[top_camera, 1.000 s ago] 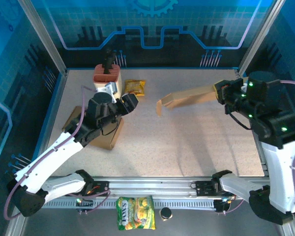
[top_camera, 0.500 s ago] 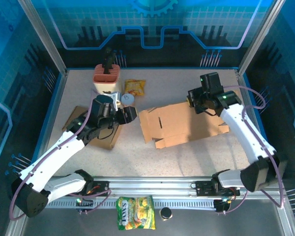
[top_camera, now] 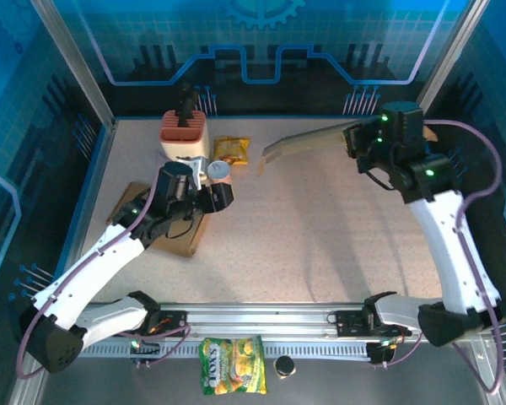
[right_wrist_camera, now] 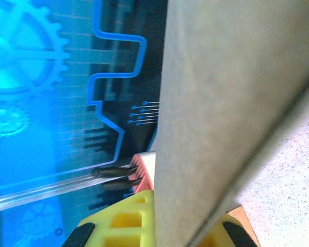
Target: Fold the paper box
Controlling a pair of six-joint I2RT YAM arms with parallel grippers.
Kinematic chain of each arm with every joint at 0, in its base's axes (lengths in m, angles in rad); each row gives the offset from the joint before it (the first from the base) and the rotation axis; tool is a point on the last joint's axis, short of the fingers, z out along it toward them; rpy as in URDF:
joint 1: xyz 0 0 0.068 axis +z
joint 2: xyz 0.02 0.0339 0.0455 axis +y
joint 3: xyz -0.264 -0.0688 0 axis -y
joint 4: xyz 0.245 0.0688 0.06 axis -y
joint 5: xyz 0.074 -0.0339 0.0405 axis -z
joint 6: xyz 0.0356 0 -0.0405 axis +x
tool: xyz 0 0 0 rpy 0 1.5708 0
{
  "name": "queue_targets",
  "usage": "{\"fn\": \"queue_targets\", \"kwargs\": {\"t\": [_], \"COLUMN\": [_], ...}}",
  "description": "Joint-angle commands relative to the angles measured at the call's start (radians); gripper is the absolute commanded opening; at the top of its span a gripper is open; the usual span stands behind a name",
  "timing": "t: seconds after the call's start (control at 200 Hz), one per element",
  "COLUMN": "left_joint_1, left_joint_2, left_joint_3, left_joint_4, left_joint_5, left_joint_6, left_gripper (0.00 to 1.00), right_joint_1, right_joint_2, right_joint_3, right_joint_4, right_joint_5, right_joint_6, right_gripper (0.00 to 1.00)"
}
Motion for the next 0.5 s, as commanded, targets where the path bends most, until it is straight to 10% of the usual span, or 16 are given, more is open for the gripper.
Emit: {"fn": "queue_targets", "kwargs": {"t": [0.0, 0.225, 0.49], "left_joint_1": [0.025, 0.052, 0.086], "left_joint_2": [-0.020, -0.020, 0.034], "left_joint_3": [0.050, 0.068, 0.083], "left_joint_4": [-0.002, -0.006, -0.018], "left_joint_5": [-0.025, -0.023, 0.036], "left_joint_6": [0.027, 0.018, -0.032], "left_gripper": [0.61, 0.61, 0.60], "right_joint_1": [0.015, 0.009, -0.122], "right_joint_2": [-0.082, -0.017, 0.297], "right_joint_3": [0.125, 0.324, 0.177], "right_joint_4": [-0.204, -0.288, 0.061], "right_joint_5": [0.073, 0.052, -0.209], "right_joint_6": [-0.036, 0.021, 0.089], "right_gripper": [0.00, 0.00, 0.00]}}
